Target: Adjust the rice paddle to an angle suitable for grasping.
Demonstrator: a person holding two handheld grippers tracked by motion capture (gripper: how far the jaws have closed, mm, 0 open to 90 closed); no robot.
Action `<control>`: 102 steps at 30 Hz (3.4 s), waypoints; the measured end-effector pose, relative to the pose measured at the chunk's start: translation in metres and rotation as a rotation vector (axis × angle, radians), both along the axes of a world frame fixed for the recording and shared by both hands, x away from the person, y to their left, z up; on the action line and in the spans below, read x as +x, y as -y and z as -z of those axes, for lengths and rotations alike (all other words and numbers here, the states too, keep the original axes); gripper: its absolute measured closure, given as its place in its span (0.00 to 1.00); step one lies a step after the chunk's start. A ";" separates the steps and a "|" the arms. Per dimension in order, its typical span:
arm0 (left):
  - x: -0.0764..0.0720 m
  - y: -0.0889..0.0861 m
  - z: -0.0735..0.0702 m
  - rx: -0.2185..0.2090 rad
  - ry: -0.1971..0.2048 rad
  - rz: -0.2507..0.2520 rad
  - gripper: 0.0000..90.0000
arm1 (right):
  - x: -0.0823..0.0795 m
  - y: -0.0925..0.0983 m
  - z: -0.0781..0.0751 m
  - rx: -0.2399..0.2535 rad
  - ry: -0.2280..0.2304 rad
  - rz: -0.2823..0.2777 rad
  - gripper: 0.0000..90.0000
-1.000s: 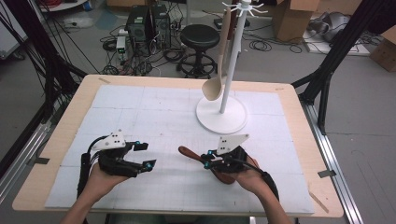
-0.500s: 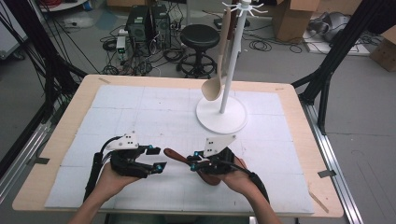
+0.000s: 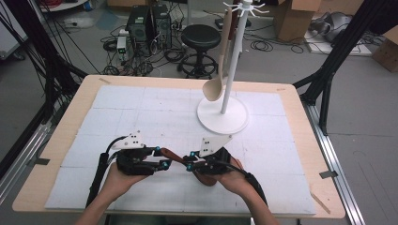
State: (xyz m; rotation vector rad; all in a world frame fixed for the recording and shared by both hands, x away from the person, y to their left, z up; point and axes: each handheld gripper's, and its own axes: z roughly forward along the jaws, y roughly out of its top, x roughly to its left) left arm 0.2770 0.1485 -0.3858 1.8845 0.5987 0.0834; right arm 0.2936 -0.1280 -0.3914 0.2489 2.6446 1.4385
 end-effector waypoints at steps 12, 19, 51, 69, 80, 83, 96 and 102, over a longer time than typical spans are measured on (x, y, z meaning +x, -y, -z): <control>0.000 0.000 -0.002 -0.024 0.002 0.011 0.69 | 0.016 0.001 0.004 -0.026 -0.148 -0.038 0.75; 0.000 0.002 -0.009 -0.036 0.023 0.030 0.71 | 0.016 -0.003 0.003 -0.029 -0.154 -0.074 0.83; -0.005 0.016 -0.003 0.033 0.042 0.036 0.53 | 0.007 -0.034 -0.052 0.196 -0.022 0.127 0.86; -0.006 0.007 -0.005 0.040 0.060 0.063 0.88 | 0.005 -0.025 -0.052 0.262 -0.074 0.070 0.84; -0.007 0.006 -0.006 0.041 0.065 0.095 0.81 | 0.006 -0.018 -0.047 0.281 -0.102 0.004 0.87; -0.007 0.004 -0.007 0.056 0.066 0.094 0.74 | 0.008 -0.014 -0.047 0.283 -0.093 0.026 0.87; -0.011 -0.021 -0.011 0.045 0.057 0.043 0.64 | 0.027 0.018 -0.051 0.313 -0.087 0.128 0.87; -0.014 -0.033 -0.012 0.055 0.062 0.022 0.59 | 0.038 0.039 -0.055 0.334 -0.075 0.180 0.87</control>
